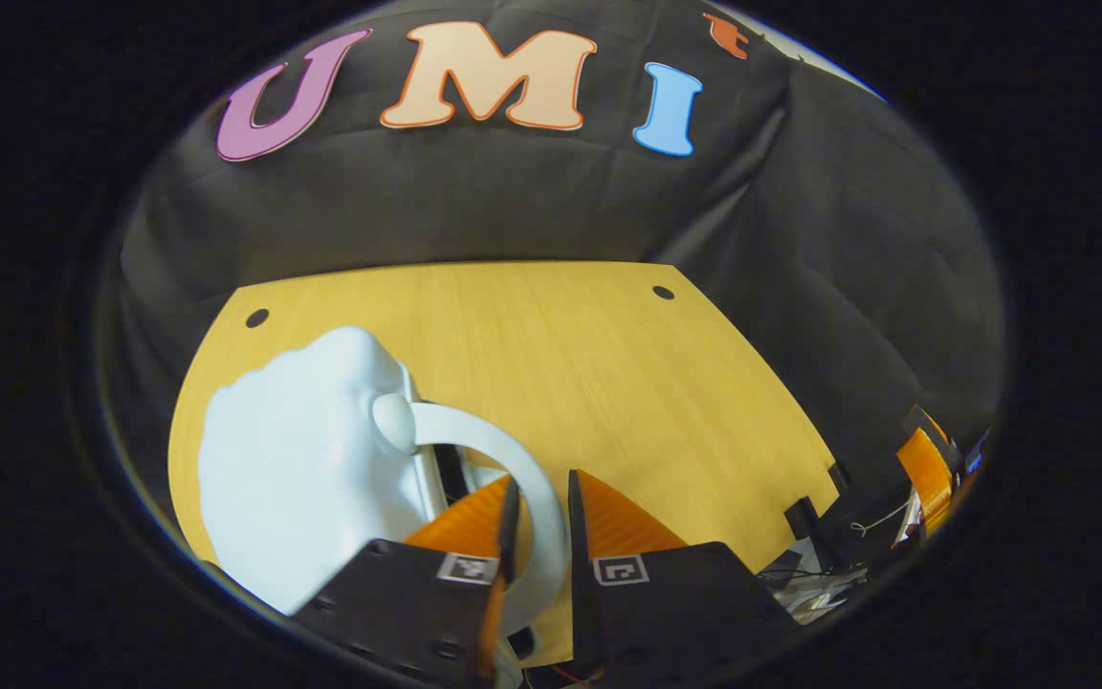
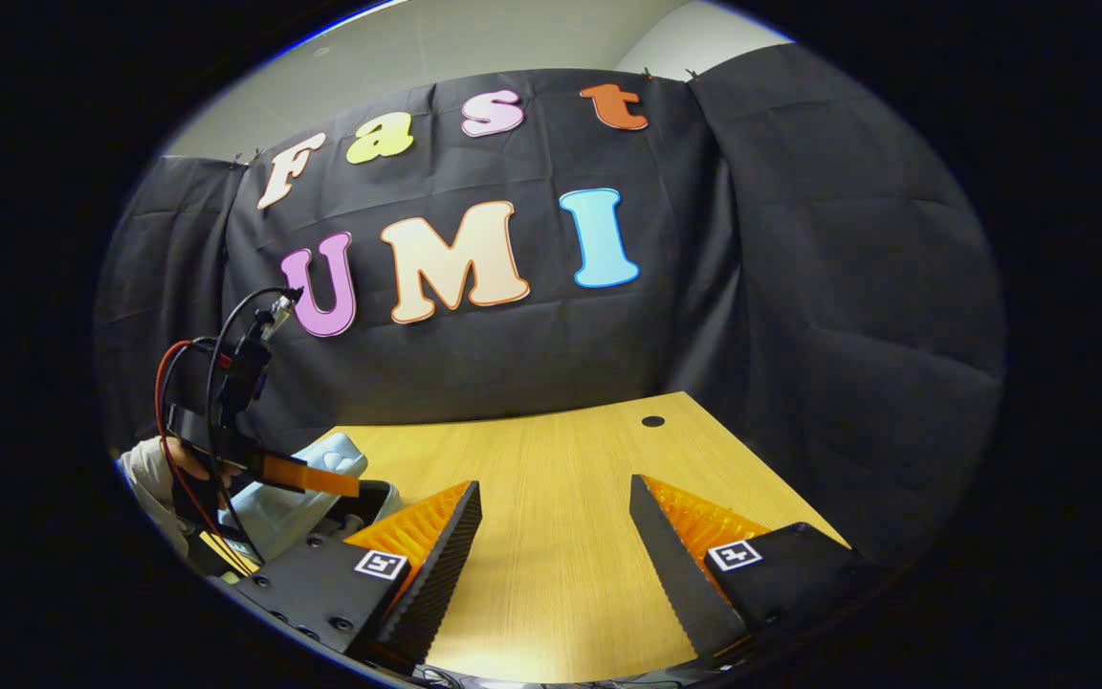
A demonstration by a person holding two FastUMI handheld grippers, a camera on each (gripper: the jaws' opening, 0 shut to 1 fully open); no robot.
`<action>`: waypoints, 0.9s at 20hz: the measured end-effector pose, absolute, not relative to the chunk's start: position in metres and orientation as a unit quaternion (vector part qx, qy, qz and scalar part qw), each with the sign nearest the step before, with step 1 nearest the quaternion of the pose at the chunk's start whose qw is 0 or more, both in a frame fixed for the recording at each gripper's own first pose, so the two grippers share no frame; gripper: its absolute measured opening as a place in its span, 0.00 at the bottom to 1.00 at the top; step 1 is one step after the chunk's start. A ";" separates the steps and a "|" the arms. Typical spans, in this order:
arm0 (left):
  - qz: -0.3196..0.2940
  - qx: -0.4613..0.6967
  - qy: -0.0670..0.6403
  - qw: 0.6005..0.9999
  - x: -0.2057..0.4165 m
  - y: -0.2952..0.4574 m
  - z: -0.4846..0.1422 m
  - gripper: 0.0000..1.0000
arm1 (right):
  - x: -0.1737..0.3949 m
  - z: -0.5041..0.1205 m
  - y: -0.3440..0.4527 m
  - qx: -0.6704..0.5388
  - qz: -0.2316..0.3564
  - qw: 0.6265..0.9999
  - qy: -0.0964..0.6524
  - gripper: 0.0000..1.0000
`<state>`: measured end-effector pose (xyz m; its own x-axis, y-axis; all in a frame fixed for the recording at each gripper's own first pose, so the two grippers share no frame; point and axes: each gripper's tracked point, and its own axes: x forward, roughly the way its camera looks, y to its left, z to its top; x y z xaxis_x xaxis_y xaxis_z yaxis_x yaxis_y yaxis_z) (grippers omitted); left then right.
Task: First open the suitcase, pack the skin care products into it, and then close the suitcase.
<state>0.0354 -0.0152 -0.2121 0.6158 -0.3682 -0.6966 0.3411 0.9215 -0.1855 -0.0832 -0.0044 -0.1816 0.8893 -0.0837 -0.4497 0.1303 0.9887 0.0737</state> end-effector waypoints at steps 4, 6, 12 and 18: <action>-0.212 0.028 0.315 0.925 0.051 -0.038 -0.173 0.62 | -0.077 -0.179 -0.007 0.054 -0.055 0.972 0.224 0.98; -0.201 0.037 0.248 0.947 0.060 -0.046 -0.141 0.82 | -0.071 -0.175 -0.007 0.054 -0.049 0.974 0.216 0.98; -0.112 0.050 0.042 0.992 0.060 -0.048 -0.029 0.95 | -0.027 -0.119 -0.013 0.044 -0.017 0.990 0.133 0.98; -0.087 0.050 0.026 0.995 0.046 -0.074 -0.015 0.95 | -0.002 -0.051 -0.008 0.030 0.017 0.999 0.041 0.98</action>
<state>0.0459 -0.0740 -0.0152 0.9835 -0.1707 -0.0605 0.1760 0.9797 0.0958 -0.0016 -0.0078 -0.0514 0.9960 0.0373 -0.0806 -0.0324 0.9976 0.0611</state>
